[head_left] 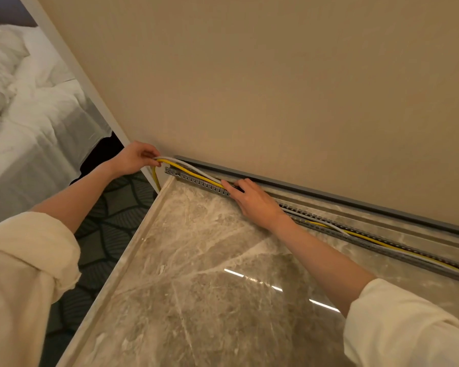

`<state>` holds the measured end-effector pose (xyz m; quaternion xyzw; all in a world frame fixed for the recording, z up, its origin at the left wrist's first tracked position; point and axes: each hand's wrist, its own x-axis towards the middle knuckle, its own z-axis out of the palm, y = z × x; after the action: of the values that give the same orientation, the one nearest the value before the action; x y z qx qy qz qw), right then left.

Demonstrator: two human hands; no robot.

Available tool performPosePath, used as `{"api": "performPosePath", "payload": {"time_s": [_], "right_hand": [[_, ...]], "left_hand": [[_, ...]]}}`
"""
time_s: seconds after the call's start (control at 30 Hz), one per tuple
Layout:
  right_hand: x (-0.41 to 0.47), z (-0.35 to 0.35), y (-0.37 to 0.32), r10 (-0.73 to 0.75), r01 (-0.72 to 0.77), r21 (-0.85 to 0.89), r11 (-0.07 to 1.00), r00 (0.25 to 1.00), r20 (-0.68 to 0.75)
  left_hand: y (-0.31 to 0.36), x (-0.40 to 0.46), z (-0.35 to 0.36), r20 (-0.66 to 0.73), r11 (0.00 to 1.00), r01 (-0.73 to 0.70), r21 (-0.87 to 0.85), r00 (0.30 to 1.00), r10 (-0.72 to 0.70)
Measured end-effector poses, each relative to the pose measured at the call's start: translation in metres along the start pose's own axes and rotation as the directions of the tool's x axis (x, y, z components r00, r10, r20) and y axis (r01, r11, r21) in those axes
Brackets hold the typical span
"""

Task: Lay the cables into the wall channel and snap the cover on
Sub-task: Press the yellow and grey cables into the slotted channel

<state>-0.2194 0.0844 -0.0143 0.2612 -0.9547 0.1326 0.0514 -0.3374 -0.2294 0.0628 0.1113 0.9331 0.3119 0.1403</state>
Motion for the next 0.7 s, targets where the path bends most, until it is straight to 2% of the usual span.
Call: {"api": "performPosePath", "payload": {"time_s": [0.3, 0.47, 0.7], "right_hand": [[0.001, 0.001, 0.0, -0.016, 0.017, 0.016, 1.0, 1.0, -0.023], [0.002, 0.002, 0.001, -0.012, 0.014, 0.036, 0.999, 0.998, -0.054], [0.001, 0.001, -0.001, -0.003, 0.004, 0.023, 1.0, 1.0, -0.02]], "left_hand": [[0.002, 0.002, 0.029, -0.254, 0.982, 0.027, 0.187, 0.967, 0.021], [-0.001, -0.002, 0.044, -0.277, 0.963, 0.07, 0.26, 0.961, 0.005], [0.003, -0.01, 0.043, -0.31, 0.975, -0.005, 0.224, 0.948, 0.076]]}}
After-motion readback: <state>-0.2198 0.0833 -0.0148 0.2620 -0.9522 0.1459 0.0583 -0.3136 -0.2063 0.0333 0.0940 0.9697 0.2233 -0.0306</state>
